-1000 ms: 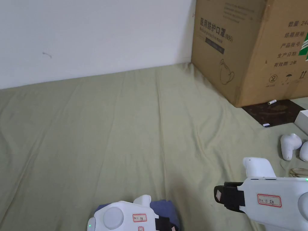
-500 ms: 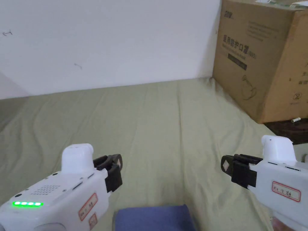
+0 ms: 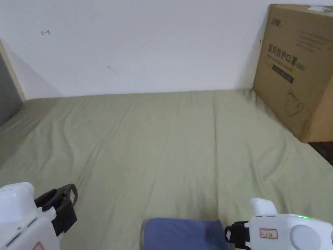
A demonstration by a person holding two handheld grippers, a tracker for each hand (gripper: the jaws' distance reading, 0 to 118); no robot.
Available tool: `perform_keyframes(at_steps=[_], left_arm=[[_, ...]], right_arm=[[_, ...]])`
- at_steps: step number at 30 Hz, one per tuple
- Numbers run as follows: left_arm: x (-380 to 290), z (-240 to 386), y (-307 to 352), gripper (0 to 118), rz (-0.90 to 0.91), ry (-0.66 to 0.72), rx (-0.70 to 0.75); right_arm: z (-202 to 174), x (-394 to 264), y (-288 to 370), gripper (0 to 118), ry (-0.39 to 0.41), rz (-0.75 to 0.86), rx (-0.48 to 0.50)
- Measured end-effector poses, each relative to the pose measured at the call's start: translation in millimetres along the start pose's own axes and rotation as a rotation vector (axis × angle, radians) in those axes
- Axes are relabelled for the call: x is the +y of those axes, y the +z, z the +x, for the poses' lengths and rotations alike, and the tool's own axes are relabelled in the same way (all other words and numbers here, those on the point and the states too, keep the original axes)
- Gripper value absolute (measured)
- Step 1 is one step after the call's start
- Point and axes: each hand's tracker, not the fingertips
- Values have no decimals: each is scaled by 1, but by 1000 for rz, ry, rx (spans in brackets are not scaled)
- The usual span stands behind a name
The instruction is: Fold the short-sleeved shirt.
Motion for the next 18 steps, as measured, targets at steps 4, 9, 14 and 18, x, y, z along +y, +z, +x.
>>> perform_keyframes(at_steps=[4,9,14,18], left_arm=[[-5,-13,7,0,13,24,3],[-11,-15,-21,0,-114,50,-133],[-43,-25,-111,31,-509,403,-520],[-97,-33,-175,98,-761,586,-624]], right_arm=[[6,-12,-28,0,-2,-72,-28],[19,-13,-44,0,7,-99,-42],[20,-10,-51,0,17,-122,-41],[24,-8,-50,0,24,-131,-25]])
